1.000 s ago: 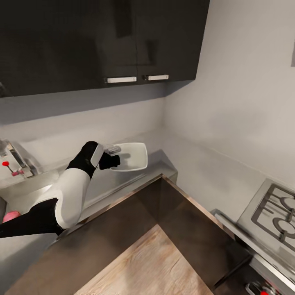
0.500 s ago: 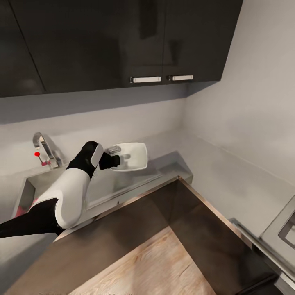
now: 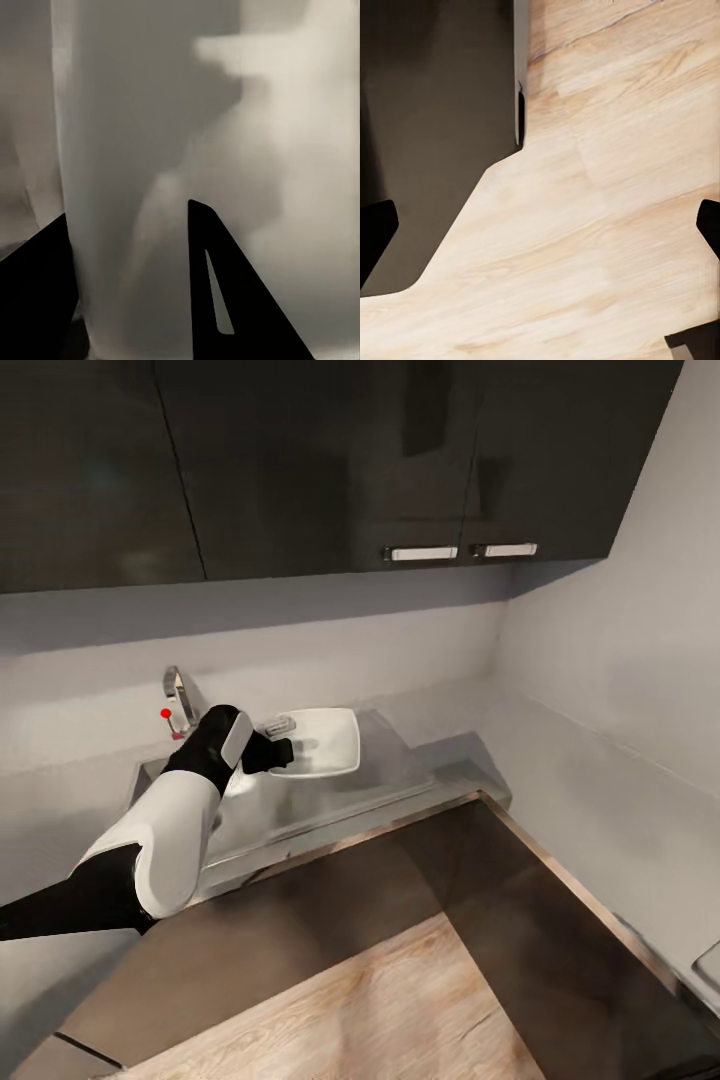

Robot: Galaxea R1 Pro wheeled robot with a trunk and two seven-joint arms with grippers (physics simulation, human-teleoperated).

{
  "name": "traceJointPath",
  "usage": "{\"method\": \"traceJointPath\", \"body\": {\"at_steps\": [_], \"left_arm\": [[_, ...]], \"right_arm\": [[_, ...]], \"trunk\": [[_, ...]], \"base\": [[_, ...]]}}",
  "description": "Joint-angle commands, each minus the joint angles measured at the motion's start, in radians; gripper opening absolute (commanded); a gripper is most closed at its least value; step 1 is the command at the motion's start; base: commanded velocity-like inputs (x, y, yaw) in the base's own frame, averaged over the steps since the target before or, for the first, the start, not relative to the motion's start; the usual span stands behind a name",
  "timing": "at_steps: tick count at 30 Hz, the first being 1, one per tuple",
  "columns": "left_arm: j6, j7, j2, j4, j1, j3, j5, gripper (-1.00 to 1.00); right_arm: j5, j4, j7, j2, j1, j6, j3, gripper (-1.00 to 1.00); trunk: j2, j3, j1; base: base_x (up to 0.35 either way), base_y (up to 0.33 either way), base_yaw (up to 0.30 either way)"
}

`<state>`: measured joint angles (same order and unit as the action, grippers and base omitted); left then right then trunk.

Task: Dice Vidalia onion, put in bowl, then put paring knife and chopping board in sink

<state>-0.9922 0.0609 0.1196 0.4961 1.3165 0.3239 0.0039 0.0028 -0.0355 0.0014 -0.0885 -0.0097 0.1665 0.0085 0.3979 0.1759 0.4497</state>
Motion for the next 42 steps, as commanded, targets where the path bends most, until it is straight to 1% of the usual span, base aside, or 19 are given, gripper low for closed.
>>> {"method": "traceJointPath", "body": {"at_steps": [1,11,24,42], "left_arm": [[-0.003,0.006,0.002,0.001,0.001,0.007,0.004,-1.0],[-0.003,0.006,0.002,0.001,0.001,0.007,0.004,-1.0],[-0.003,0.005,0.002,0.001,0.001,0.007,0.004,-1.0],[-0.003,0.005,0.002,0.001,0.001,0.007,0.004,-1.0]], "right_arm": [[0.0,-0.003,0.0,0.0,-0.001,0.007,0.001,1.0],[0.0,-0.003,0.0,0.0,-0.001,0.007,0.001,1.0],[0.0,-0.003,0.0,0.0,-0.001,0.006,0.001,1.0],[0.0,-0.003,0.0,0.0,-0.001,0.007,0.001,1.0]], "trunk": [[0.002,0.002,0.0],[0.002,0.002,0.0],[0.002,0.002,0.0],[0.002,0.002,0.0]], "base": [[-0.145,0.114,0.277],[-0.146,0.16,0.278],[-0.114,0.283,0.278],[-0.009,0.315,0.278]]}}
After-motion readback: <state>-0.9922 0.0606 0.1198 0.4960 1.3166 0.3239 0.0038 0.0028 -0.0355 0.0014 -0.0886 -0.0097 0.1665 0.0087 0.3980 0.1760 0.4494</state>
